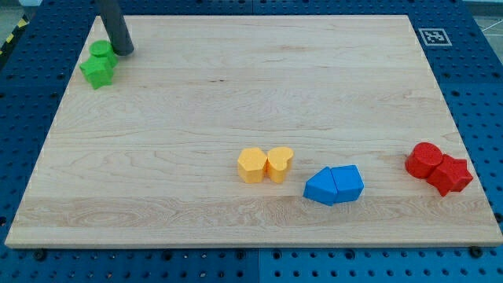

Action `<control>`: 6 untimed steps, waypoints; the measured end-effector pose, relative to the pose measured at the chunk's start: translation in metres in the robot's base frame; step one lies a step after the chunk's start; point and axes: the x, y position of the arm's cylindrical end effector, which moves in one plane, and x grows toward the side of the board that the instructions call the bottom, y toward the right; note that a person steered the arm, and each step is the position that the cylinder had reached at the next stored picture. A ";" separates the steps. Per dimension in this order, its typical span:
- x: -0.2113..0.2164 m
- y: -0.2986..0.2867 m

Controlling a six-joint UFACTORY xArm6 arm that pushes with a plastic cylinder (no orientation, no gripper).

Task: Nudge the yellow hexagon slightly down

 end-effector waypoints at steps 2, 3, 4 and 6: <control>0.042 0.101; 0.095 0.139; 0.184 0.159; 0.210 0.226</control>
